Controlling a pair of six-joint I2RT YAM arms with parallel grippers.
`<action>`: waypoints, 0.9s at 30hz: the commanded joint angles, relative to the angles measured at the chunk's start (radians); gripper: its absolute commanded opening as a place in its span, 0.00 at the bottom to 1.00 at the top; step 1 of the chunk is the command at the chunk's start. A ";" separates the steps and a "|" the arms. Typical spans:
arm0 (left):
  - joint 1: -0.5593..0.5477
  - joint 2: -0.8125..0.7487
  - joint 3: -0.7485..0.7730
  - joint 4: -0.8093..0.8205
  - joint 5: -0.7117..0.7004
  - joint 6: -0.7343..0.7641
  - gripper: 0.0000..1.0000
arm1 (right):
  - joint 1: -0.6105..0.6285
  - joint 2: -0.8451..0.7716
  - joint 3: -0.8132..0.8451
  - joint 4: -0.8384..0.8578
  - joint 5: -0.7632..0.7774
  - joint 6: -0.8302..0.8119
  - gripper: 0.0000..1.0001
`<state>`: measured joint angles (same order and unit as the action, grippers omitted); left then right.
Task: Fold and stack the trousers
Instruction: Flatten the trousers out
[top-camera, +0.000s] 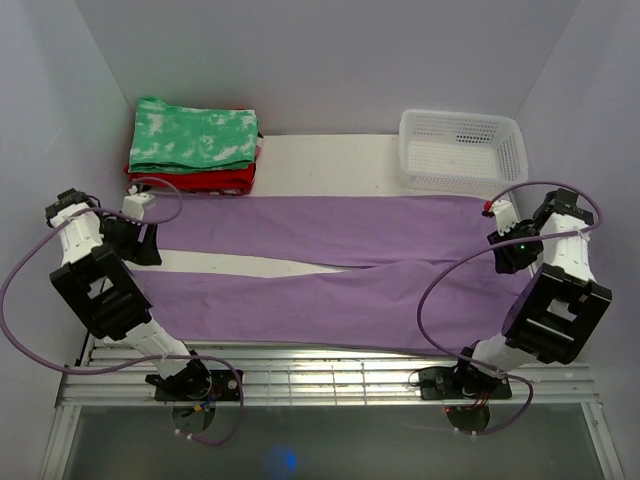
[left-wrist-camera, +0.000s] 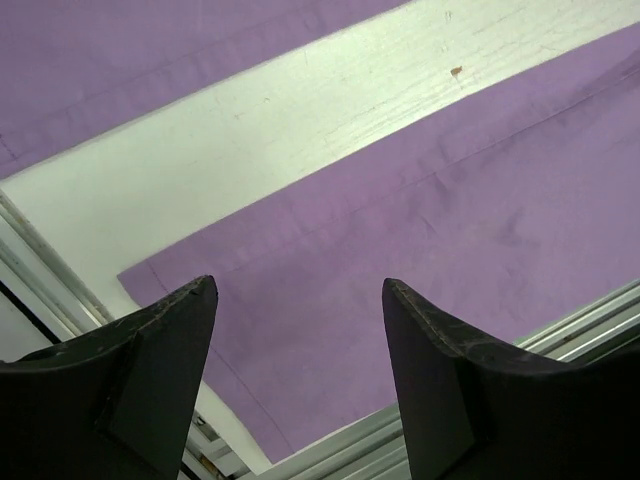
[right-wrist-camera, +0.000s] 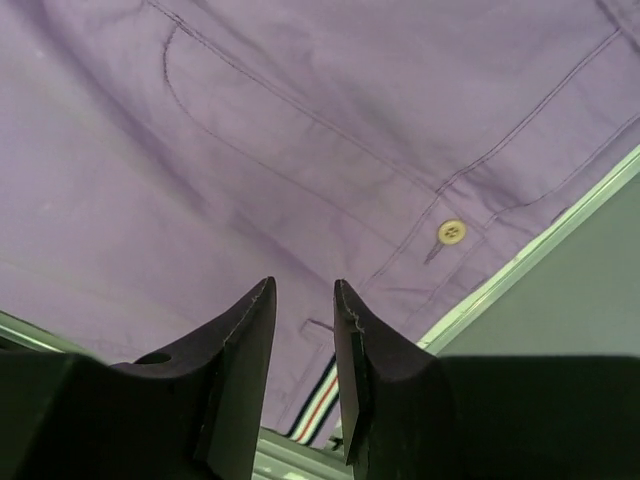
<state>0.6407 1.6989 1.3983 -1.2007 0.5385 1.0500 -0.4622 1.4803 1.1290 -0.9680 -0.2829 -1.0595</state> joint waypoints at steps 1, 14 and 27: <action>0.002 -0.014 -0.011 -0.112 0.039 0.079 0.77 | -0.021 -0.020 0.039 -0.075 -0.019 -0.122 0.35; 0.200 -0.234 -0.301 -0.201 -0.175 0.574 0.83 | -0.470 -0.413 -0.316 -0.149 0.108 -1.238 0.57; 0.399 -0.190 -0.269 -0.201 -0.175 0.725 0.84 | -0.587 -0.465 -0.544 0.038 0.149 -1.563 0.58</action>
<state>0.9970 1.4952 1.0996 -1.3388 0.3477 1.6836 -1.0405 1.0412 0.6151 -0.9813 -0.1547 -1.9671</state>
